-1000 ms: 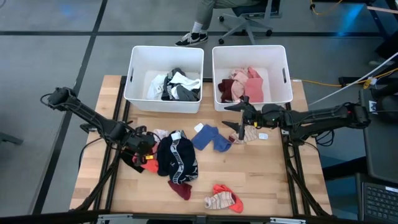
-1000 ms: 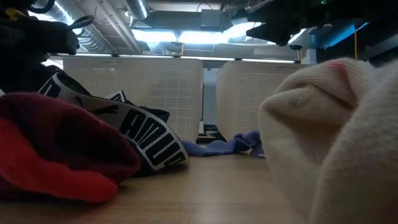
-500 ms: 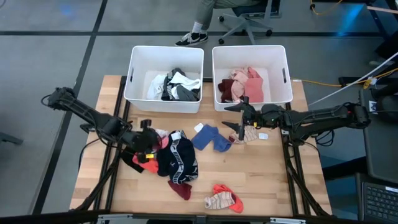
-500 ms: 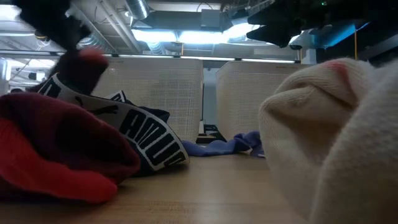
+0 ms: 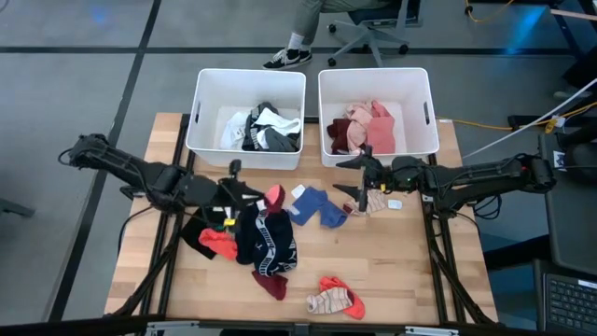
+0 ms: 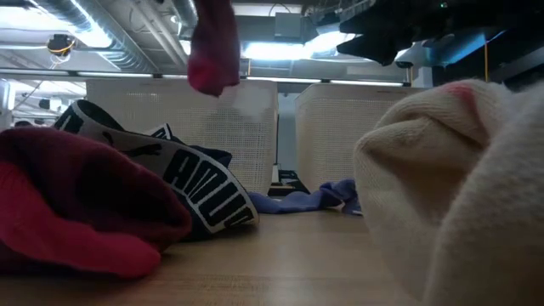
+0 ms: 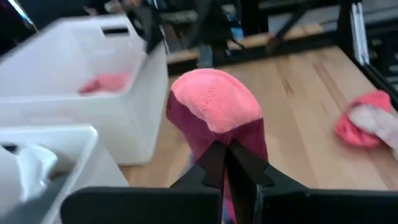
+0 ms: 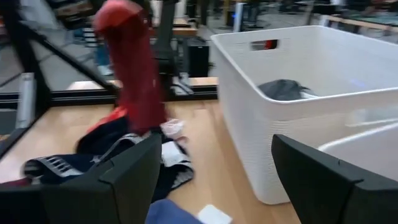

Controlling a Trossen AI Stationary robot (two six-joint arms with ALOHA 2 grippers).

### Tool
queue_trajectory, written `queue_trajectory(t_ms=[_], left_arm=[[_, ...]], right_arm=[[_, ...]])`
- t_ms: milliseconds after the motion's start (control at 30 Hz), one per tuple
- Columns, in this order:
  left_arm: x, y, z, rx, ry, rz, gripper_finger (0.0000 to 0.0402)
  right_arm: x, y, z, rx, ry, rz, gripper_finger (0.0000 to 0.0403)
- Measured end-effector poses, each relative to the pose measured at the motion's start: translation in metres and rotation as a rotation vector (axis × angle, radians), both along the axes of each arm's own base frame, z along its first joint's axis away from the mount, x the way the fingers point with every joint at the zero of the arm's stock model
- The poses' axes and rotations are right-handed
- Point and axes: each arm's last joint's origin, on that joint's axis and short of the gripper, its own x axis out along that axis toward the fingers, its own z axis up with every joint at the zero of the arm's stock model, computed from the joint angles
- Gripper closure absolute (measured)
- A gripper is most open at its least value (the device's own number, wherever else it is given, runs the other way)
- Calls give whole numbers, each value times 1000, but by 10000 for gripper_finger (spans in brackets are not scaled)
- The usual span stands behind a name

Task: Sort clothes
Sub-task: Put the top maroon sock into the right white laundry bin

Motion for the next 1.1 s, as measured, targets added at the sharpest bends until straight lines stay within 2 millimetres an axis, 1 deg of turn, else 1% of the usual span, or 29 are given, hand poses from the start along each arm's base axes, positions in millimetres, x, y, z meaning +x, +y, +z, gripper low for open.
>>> queue_trajectory(t_ms=[133,233,367,600,700,933,1033,1100], left_arm=[[9,7,5,17,-57,-14,400],[20,10,4,11,-83,-84,398],[37,9,-5,7,-69,-215,399],[61,6,-20,56,-81,-247,398],[64,5,-20,73,-98,-251,400],[65,5,-17,79,-125,-252,400],[65,5,-18,83,-117,-253,398],[65,5,-18,83,-118,-253,397]], right_arm=[[0,3,0,9,-4,93,97],[5,4,0,15,-37,154,98],[19,7,-4,0,-85,247,98],[42,10,-18,-10,-169,337,98],[51,11,-26,-8,-171,378,98],[78,11,-33,27,-130,384,99],[87,15,-38,32,-108,396,116],[92,17,-40,22,-104,406,143]])
